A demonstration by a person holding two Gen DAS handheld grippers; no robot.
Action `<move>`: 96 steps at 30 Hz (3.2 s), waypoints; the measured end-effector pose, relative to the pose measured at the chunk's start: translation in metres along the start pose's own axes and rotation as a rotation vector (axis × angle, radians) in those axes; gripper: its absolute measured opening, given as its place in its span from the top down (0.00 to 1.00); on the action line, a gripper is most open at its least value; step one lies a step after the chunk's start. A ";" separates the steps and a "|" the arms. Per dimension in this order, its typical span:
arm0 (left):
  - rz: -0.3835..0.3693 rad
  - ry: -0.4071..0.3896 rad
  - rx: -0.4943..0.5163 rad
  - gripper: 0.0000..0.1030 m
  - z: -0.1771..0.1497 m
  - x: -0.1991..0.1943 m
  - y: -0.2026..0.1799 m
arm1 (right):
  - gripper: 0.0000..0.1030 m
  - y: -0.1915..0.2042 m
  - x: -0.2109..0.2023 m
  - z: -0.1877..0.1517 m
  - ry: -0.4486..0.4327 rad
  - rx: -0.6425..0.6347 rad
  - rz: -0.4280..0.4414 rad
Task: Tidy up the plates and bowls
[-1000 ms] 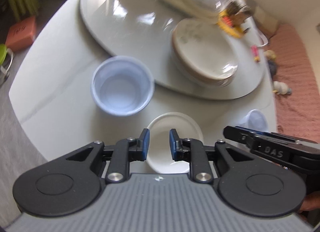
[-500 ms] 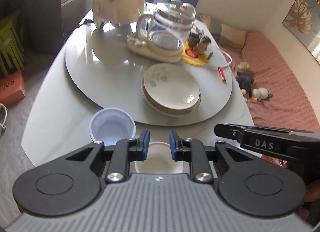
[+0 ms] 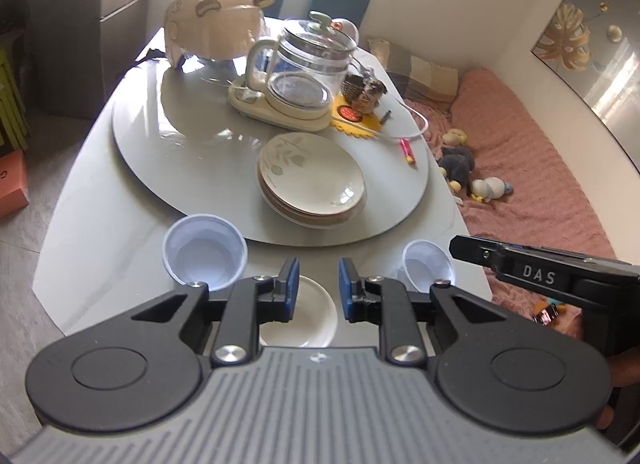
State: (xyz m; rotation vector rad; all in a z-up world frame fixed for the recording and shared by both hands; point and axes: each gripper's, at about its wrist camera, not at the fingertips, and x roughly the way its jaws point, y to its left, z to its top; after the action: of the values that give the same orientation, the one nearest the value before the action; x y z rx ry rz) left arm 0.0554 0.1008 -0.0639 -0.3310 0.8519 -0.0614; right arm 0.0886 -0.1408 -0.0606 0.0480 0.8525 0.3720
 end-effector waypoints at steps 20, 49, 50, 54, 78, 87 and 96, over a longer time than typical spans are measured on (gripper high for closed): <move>0.024 0.123 0.048 0.76 0.023 0.096 -0.077 | 0.77 -0.101 0.005 0.010 0.004 0.112 -0.095; 0.063 0.464 0.106 0.55 0.047 0.330 -0.173 | 0.37 -0.266 0.107 0.020 0.119 0.232 -0.032; 0.080 0.476 0.105 0.55 0.044 0.338 -0.172 | 0.38 -0.268 0.114 0.018 0.139 0.227 -0.014; 0.096 0.505 0.067 0.55 0.037 0.361 -0.166 | 0.38 -0.273 0.142 0.012 0.211 0.233 0.035; 0.140 0.591 -0.031 0.76 -0.001 0.417 -0.156 | 0.72 -0.274 0.195 -0.021 0.391 0.202 0.046; 0.157 0.570 -0.031 0.82 -0.005 0.413 -0.160 | 0.87 -0.269 0.198 -0.026 0.423 0.206 0.042; 0.142 0.576 -0.033 0.89 -0.009 0.410 -0.164 | 0.90 -0.262 0.193 -0.024 0.420 0.159 0.027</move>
State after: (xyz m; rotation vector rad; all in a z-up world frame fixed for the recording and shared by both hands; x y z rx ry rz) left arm 0.3322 -0.1322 -0.3169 -0.2855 1.4457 -0.0098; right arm 0.2654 -0.3226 -0.2660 0.1317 1.2968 0.3439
